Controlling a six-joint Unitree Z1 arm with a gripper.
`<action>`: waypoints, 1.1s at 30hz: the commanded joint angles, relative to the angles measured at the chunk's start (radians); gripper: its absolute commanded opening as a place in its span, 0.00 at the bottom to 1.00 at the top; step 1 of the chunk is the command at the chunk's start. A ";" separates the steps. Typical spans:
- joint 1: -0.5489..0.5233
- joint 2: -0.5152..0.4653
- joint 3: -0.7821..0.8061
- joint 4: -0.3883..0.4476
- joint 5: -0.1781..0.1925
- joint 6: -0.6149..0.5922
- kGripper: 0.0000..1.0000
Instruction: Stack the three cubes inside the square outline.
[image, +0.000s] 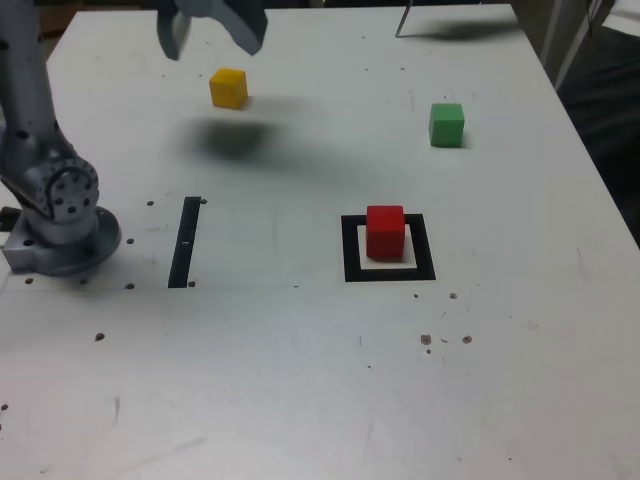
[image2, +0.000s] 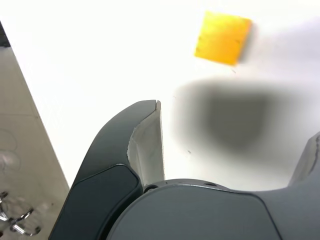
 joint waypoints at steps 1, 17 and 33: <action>0.027 0.030 -0.018 -0.011 0.002 0.035 0.96; 0.139 0.209 -0.076 -0.073 -0.005 0.183 0.95; 0.135 0.327 -0.078 -0.158 -0.042 0.169 0.64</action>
